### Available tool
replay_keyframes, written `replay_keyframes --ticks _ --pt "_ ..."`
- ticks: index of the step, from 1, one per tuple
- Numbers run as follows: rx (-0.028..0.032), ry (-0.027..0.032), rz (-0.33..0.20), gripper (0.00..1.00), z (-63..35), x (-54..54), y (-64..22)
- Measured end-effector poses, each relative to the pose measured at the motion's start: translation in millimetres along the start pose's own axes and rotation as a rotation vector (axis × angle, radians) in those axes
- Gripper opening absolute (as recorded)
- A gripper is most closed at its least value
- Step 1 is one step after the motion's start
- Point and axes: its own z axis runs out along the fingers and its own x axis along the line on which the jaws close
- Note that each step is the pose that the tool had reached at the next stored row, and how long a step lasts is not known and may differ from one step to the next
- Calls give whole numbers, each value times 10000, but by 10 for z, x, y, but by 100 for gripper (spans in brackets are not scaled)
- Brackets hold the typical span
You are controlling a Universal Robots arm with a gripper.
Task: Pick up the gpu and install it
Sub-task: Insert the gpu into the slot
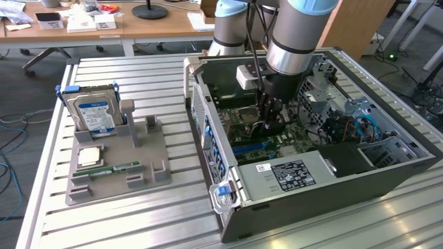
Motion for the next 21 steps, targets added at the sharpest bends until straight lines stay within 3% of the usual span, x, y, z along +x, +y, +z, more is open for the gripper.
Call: replay_keyframes --ticks 21 --pt "1 -3 -1 26 16 26 60"
